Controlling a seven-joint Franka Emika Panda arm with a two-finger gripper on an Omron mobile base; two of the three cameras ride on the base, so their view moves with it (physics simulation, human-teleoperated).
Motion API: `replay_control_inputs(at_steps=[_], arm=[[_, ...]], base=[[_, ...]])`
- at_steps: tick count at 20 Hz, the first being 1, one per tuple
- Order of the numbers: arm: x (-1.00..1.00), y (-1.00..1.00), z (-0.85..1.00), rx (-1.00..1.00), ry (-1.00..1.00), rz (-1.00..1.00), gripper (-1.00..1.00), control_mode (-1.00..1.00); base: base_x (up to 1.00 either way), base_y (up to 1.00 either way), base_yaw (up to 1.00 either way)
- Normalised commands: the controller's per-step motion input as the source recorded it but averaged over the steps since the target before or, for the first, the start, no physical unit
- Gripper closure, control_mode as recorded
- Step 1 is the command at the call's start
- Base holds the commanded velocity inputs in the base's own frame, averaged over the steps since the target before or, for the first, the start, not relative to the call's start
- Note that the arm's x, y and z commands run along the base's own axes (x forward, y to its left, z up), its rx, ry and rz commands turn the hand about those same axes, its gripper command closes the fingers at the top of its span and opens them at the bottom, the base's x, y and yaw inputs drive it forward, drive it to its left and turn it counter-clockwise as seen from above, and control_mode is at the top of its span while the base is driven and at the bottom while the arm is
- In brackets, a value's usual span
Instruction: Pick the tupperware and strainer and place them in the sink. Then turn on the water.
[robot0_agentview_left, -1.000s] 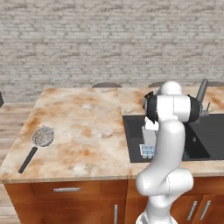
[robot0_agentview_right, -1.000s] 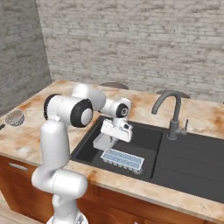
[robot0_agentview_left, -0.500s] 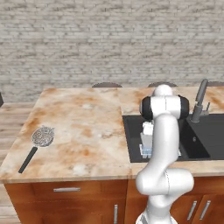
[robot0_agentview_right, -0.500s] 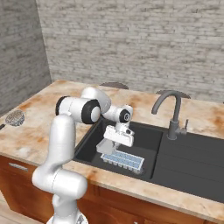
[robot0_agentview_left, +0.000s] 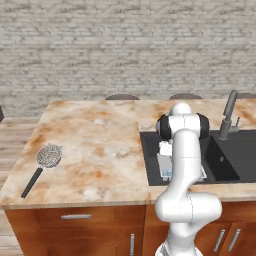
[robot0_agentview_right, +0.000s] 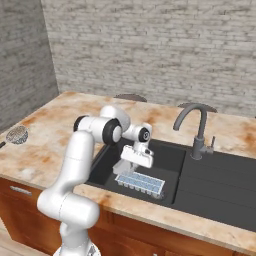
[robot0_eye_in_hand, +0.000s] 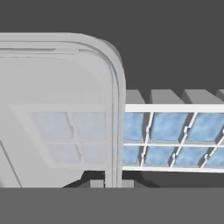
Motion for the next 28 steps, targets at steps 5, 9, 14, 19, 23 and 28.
replay_control_inputs(at_steps=[5,9,14,19,23,28], arm=[[0.29,0.0,-0.51,0.0,0.01,0.0,1.0,-1.0],[0.22,0.0,-0.35,0.0,0.01,0.0,1.0,-1.0],[0.17,-0.01,-0.48,0.0,0.01,0.0,1.0,-1.0],[0.11,0.0,-0.36,0.0,0.01,0.0,1.0,-1.0],[0.0,0.0,0.0,0.0,0.0,0.0,1.0,-1.0],[0.0,0.0,0.0,0.0,0.0,0.0,-1.0,-1.0]], base=[[0.0,0.0,0.0],[0.0,0.0,0.0],[0.0,0.0,0.0],[0.0,0.0,0.0],[0.0,0.0,0.0],[0.0,0.0,0.0]])
